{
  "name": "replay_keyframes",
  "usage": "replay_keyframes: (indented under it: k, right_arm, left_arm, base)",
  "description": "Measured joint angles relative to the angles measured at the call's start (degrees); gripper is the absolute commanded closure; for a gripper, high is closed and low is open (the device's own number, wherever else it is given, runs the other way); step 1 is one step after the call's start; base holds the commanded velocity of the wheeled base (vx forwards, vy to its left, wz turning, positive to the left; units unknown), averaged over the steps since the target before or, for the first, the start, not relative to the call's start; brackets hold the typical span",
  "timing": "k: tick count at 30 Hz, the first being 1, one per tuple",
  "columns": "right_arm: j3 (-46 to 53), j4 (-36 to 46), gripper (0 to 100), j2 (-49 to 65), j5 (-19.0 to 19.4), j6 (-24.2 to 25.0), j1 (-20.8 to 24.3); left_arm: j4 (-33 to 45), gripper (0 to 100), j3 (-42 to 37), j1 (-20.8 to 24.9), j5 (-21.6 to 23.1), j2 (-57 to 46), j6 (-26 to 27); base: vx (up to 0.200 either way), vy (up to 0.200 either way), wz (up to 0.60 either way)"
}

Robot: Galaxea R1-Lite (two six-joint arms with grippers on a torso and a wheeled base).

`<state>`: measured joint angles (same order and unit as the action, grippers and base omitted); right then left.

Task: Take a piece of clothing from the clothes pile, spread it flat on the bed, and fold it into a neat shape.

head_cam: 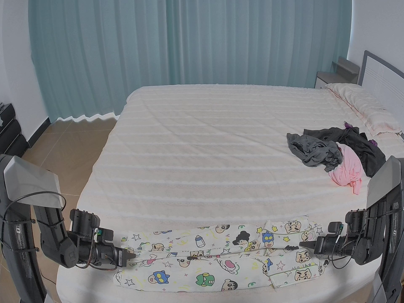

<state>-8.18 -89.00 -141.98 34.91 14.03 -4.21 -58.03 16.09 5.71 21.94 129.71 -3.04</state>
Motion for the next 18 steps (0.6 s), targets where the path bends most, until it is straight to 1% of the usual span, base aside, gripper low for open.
replay_keyframes:
  k: [1, 4, 8, 11, 14, 16, 18]
  right_arm:
    - [-0.09, 0.05, 0, -0.11, -0.79, 0.09, 0.00]
    - [0.00, 0.02, 0, -0.11, -1.33, 0.35, -0.11]
    - [1.02, 0.02, 0, 0.39, -1.37, 0.35, -0.80]
    - [1.82, 0.02, 0, 1.16, -1.26, 0.66, -1.49]
    - [2.07, 0.05, 0, 1.68, -1.19, 1.78, -1.83]
    - [1.49, 0.05, 0, 1.79, -1.33, 3.49, -1.83]
    - [0.63, 0.05, 0, 1.79, -1.66, 5.12, -1.57]
  left_arm:
    - [-0.09, 0, -0.33, 0.07, 0.00, 0.00, 0.00]
    - [-0.11, 0, -0.79, 0.02, 0.04, -0.05, -0.02]
    - [-0.11, 0, -1.29, -0.61, 0.11, -0.22, -0.13]
    - [-0.11, 0, -1.63, -2.10, 0.77, -0.77, -0.40]
    - [-0.11, 0, -1.77, -3.89, 3.67, -1.32, -0.66]
    - [-0.11, 0, -1.54, -5.07, 7.40, -1.54, -1.48]
    - [-0.11, 0, -1.21, -5.75, 9.97, -1.65, -2.97]
  base:
    - [0.000, 0.000, 0.00]
    - [0.000, 0.000, 0.00]
    - [0.000, 0.000, 0.00]
    - [0.000, 0.000, 0.00]
    - [0.000, 0.000, 0.00]
    - [0.000, 0.000, 0.00]
    - [0.000, 0.000, 0.00]
